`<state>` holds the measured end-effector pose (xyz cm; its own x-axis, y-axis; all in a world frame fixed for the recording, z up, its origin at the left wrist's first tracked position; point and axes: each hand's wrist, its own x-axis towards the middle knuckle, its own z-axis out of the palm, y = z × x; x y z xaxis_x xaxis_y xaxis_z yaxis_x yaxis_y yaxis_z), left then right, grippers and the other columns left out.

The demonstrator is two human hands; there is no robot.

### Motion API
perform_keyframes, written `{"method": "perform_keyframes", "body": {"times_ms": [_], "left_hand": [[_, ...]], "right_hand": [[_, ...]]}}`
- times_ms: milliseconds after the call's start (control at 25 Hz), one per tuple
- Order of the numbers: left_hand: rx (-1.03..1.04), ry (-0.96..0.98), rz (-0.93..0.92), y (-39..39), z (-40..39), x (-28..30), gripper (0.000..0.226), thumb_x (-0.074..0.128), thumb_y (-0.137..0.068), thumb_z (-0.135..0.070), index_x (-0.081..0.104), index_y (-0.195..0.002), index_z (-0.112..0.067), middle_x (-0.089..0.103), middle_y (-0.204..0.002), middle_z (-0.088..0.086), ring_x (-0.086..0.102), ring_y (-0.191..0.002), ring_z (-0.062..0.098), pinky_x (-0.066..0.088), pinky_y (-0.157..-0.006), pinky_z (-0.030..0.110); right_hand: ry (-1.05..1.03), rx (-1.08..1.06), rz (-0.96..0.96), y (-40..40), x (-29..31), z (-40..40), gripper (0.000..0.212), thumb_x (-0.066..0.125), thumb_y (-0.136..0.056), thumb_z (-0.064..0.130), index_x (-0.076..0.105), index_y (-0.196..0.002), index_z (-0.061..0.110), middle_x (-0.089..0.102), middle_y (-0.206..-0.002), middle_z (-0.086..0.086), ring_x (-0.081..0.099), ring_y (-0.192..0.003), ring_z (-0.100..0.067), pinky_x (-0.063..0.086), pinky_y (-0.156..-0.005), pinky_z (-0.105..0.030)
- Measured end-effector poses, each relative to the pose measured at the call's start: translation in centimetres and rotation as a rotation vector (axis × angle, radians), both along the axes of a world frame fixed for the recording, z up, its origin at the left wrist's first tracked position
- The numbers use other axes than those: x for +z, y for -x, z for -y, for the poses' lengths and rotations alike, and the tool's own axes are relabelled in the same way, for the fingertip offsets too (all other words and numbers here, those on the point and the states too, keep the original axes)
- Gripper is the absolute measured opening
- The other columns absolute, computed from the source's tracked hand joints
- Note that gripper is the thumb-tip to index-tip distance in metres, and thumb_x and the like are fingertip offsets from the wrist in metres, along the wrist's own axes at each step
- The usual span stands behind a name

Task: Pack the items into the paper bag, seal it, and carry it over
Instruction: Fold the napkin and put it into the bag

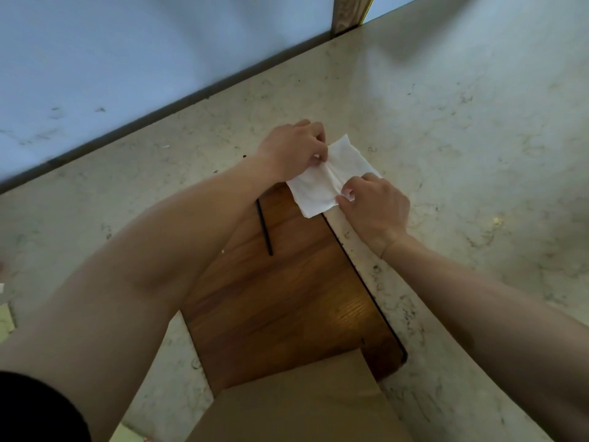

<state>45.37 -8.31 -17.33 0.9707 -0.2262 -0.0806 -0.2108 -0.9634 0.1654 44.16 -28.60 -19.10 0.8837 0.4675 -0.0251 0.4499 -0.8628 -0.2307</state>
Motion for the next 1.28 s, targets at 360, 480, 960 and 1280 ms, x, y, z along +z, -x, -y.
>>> {"method": "perform_keyframes", "body": {"times_ms": [360, 480, 960, 1280], "left_hand": [[0.060, 0.079, 0.061, 3.6, -0.8, 2.5, 0.015, 0.052, -0.092, -0.025, 0.065, -0.098, -0.023, 0.063, -0.106, -0.004, 0.055, -0.097, 0.015, 0.043, -0.069, 0.031], [0.175, 0.212, 0.065, 6.1, -0.7, 5.1, 0.011, 0.053, -0.090, -0.024, 0.062, -0.097, -0.023, 0.065, -0.097, -0.007, 0.058, -0.088, 0.013, 0.046, -0.070, 0.029], [0.445, 0.459, 0.346, 21.4, 3.3, 21.3, 0.007, 0.057, -0.092, -0.024, 0.057, -0.099, -0.028, 0.060, -0.085, -0.015, 0.056, -0.078, -0.003, 0.050, -0.074, 0.026], [0.485, 0.628, 0.406, 30.2, 8.8, 27.1, 0.017, 0.065, -0.088, -0.036, 0.057, -0.100, -0.027, 0.065, -0.093, -0.015, 0.061, -0.086, 0.001, 0.048, -0.070, 0.017]], "right_hand": [[-0.229, -0.035, -0.056, -0.3, 2.6, 0.4, 0.011, 0.055, -0.082, 0.029, 0.063, -0.088, 0.022, 0.068, -0.085, 0.005, 0.059, -0.075, -0.020, 0.049, -0.064, -0.033], [-0.386, -0.013, -0.173, 0.0, 5.3, 0.3, 0.008, 0.058, -0.081, 0.027, 0.059, -0.087, 0.022, 0.069, -0.085, 0.004, 0.063, -0.077, -0.020, 0.052, -0.068, -0.034], [-0.658, 0.425, -0.376, 8.3, 22.8, 2.3, 0.023, 0.074, -0.079, 0.032, 0.061, -0.097, 0.034, 0.065, -0.086, 0.020, 0.063, -0.074, 0.003, 0.049, -0.056, -0.010], [-0.671, 0.611, -0.390, 14.5, 28.4, 4.4, 0.011, 0.065, -0.086, 0.034, 0.075, -0.092, 0.033, 0.071, -0.077, 0.012, 0.064, -0.076, -0.002, 0.048, -0.063, -0.013]]}}
